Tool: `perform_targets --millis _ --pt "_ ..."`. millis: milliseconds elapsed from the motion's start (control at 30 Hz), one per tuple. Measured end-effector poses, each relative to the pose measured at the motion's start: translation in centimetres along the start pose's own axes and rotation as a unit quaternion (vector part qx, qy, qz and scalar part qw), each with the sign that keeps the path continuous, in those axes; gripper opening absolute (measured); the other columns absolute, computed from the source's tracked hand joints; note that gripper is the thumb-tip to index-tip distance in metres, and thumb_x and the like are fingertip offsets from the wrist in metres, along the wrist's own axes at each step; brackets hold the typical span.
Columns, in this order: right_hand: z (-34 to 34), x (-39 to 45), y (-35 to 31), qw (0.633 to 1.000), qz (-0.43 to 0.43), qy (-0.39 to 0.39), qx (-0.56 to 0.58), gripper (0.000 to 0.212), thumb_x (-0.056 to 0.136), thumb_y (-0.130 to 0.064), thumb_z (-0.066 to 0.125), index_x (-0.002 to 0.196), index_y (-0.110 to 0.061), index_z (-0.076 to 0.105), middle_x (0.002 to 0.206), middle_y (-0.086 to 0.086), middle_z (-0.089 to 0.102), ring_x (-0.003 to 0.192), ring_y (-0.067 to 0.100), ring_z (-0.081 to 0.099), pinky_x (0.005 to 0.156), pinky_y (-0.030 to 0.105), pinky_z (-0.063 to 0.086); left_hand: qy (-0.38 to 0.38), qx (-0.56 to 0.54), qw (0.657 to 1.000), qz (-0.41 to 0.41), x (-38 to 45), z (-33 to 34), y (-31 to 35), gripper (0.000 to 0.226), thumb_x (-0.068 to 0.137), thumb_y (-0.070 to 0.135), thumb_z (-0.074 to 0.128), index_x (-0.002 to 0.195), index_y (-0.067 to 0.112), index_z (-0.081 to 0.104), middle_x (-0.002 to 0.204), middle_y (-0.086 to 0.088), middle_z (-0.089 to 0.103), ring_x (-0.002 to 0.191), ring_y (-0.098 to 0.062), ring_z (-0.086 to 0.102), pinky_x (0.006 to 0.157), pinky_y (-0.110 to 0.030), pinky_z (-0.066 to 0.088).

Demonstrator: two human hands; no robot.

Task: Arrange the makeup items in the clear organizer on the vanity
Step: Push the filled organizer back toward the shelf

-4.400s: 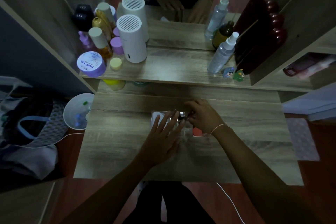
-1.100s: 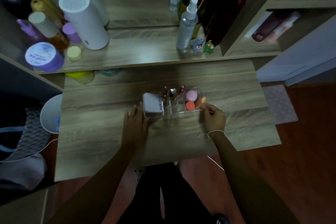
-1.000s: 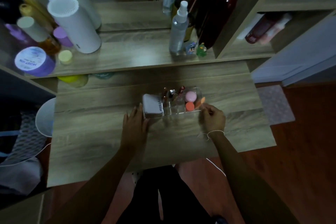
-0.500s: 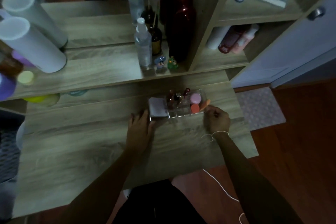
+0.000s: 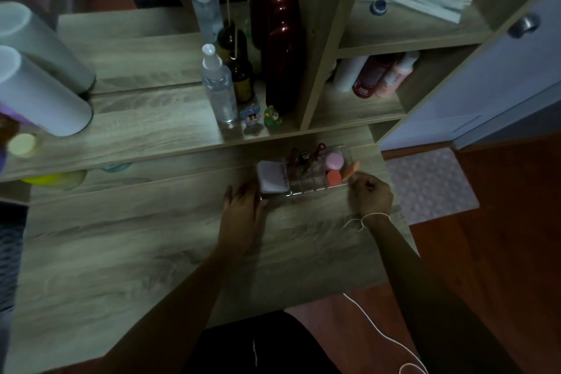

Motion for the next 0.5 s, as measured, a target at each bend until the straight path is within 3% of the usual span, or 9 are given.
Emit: perform_targets --millis 200,333,433,500 --pt "0.1 0.3 0.6 0.999 -0.017 -0.002 -0.03 0.012 0.089 -0.029 0.06 0.08 -0.025 0.067 0.082 -0.001 0.07 0.072 0.009 0.059 0.062 0.019 0.038 -0.008 0.012 1.0 0.008 0.2 0.4 -0.4 0.045 0.095 0.028 0.047 0.136 0.01 0.039 0.134 -0.013 0.055 0.124 -0.025 0.048 0.115 -0.051 0.021" --pt "0.6 -1.3 0.5 0.995 -0.074 0.044 -0.043 0.025 0.096 -0.031 0.046 0.095 -0.018 0.067 0.088 0.003 0.071 0.08 0.013 0.064 0.065 0.012 0.037 0.0 -0.005 1.0 0.009 -0.4 0.7 0.1 0.052 0.093 0.023 0.053 0.138 0.006 0.033 0.136 -0.022 0.048 0.125 -0.035 0.045 0.11 -0.056 0.03" --pt "1.8 -3.1 0.5 0.992 -0.119 0.029 -0.028 0.03 0.098 -0.023 0.041 0.123 -0.015 0.056 0.106 0.007 0.068 0.098 0.017 0.063 0.084 0.029 0.051 -0.018 0.01 1.0 0.001 -1.2 1.4 0.5 0.068 0.09 0.022 0.058 0.142 -0.001 0.021 0.142 -0.03 0.038 0.128 -0.043 0.039 0.108 -0.057 0.033" --pt "2.5 -4.1 0.9 0.992 -0.128 -0.005 -0.024 0.042 0.096 -0.02 0.042 0.138 -0.014 0.041 0.124 0.012 0.061 0.114 0.022 0.057 0.098 0.042 0.049 -0.03 0.011 0.999 -0.006 -1.6 1.8 0.8 0.069 0.091 0.023 0.056 0.142 -0.004 0.019 0.142 -0.03 0.037 0.126 -0.044 0.04 0.107 -0.055 0.034"
Point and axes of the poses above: each hand's wrist, its own x-axis towards the middle knuckle, its own z-axis out of the palm, y = z × x, the point moved 4 cm from there along x, towards the middle knuckle
